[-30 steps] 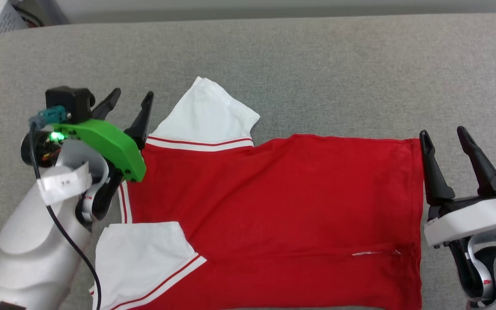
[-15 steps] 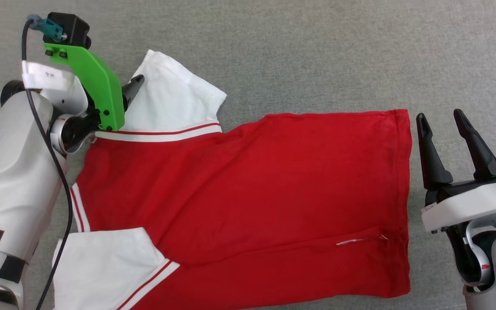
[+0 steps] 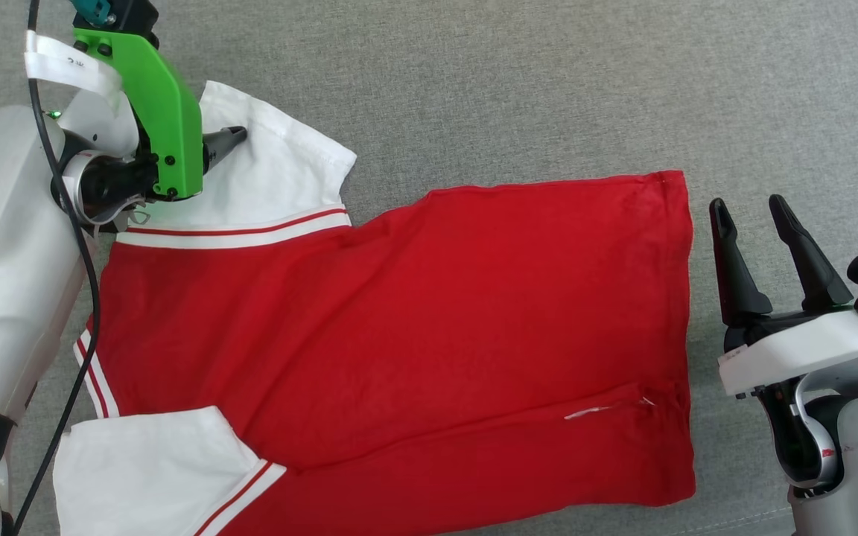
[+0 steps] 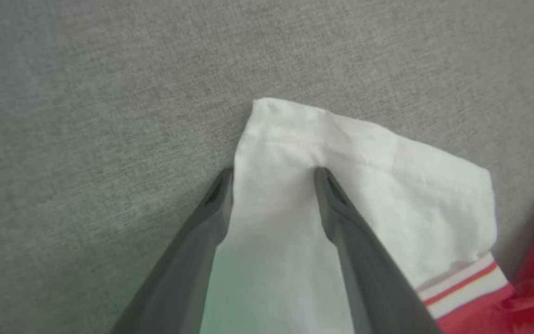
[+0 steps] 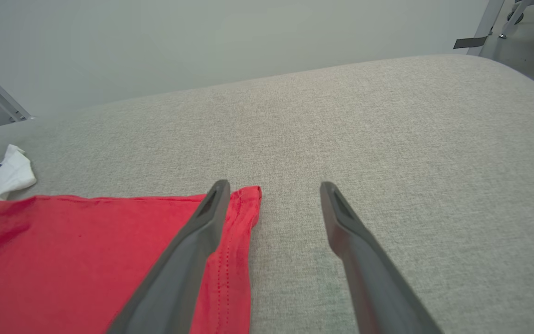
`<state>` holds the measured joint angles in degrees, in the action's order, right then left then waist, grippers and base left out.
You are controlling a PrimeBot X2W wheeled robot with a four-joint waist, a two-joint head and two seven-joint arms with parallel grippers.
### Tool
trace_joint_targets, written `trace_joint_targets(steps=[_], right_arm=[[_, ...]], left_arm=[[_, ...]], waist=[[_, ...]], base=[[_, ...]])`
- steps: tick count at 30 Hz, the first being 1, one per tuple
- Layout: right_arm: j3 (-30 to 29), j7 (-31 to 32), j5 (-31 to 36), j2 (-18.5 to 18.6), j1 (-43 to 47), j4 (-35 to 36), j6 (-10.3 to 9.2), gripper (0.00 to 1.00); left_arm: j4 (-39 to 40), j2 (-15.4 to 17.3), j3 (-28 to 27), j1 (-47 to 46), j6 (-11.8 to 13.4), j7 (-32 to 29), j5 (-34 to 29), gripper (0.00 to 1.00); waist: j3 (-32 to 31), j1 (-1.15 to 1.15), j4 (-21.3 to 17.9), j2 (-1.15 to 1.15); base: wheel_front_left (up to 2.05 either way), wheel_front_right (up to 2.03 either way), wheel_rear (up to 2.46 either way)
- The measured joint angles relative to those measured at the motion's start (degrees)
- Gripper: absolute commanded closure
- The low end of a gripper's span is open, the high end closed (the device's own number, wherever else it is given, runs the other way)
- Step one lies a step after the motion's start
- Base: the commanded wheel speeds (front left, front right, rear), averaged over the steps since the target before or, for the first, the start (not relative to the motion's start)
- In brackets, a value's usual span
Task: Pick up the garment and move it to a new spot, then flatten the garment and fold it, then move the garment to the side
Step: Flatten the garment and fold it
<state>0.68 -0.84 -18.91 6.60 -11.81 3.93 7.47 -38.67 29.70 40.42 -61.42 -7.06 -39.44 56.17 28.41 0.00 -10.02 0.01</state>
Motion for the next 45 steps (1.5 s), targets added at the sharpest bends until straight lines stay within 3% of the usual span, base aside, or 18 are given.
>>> trace_joint_targets(steps=[1, 10, 17, 18, 21, 36, 37, 38, 39, 45], right_arm=[[-0.08, 0.01, -0.1, 0.04, -0.05, -0.22, 0.0, 0.0], [-1.4, 4.34, -1.68, 1.74, -0.4, -2.26, 0.0, 0.0], [-2.09, 16.89, -7.16, 5.61, -3.33, -5.24, 0.0, 0.0], [-1.34, 22.26, -9.09, 7.76, -5.52, -6.28, 0.0, 0.0], [-0.4, 28.72, -10.69, 9.92, -7.83, -7.82, 0.0, 0.0], [6.2, 47.29, -14.38, 15.78, -16.52, -16.42, -0.01, 0.0], [6.24, 48.24, -14.72, 15.89, -16.67, -16.9, -0.01, 0.56], [6.37, 49.12, -14.95, 16.02, -16.97, -17.22, -0.01, 0.7], [6.5, 49.69, -15.21, 16.1, -17.24, -17.44, -0.01, 1.0], [6.42, 49.99, -16.82, 16.51, -17.62, -17.51, 0.0, 1.0]], left_arm=[[-0.32, -0.02, 0.15, -0.05, 0.0, 0.0, 0.16, 1.0], [-3.08, -1.41, 1.96, -0.36, -0.09, 3.36, 0.91, 1.0], [-3.63, -2.5, 2.68, -0.19, -0.27, 10.07, 0.92, 1.0], [-3.19, -2.46, 2.7, -0.2, -0.27, 12.37, 1.07, 1.0], [-1.49, -2.24, 3.38, -0.23, -0.27, 14.05, 1.05, 1.0], [6.32, -2.22, 5.75, 1.12, -0.27, 18.37, 4.2, 1.0], [6.41, -2.09, 5.9, 1.37, -0.27, 18.8, 4.26, 1.0], [6.47, -1.89, 6.02, 1.64, -0.27, 19.01, 4.43, 1.0], [6.47, -1.71, 6.14, 1.84, -0.27, 19.27, 4.46, 1.0], [6.88, -0.56, 7.55, 3.04, -0.27, 22.21, 4.48, 1.0]], waist=[[-0.01, 0.0, -0.01, 0.0], [-0.96, 0.0, 0.61, 0.0], [-3.09, 0.0, 2.35, 0.0], [-3.84, 0.0, 3.61, 0.0], [-4.36, 0.0, 5.19, 0.0], [-3.31, 0.0, 11.8, 0.0], [-3.25, 0.0, 11.98, -0.01], [-3.27, 0.0, 12.07, 0.0], [-3.34, 0.0, 12.08, 0.0], [-4.74, 0.0, 12.07, 0.0]], base=[[0.0, 0.0, 0.0], [0.0, 0.0, 0.0], [0.0, 0.0, 0.0], [0.0, 0.0, 0.0], [0.0, 0.0, 0.0], [0.0, 0.0, 0.0], [0.0, 0.0, 0.0], [0.0, 0.0, 0.0], [0.0, 0.0, 0.0], [0.0, 0.0, 0.0]])
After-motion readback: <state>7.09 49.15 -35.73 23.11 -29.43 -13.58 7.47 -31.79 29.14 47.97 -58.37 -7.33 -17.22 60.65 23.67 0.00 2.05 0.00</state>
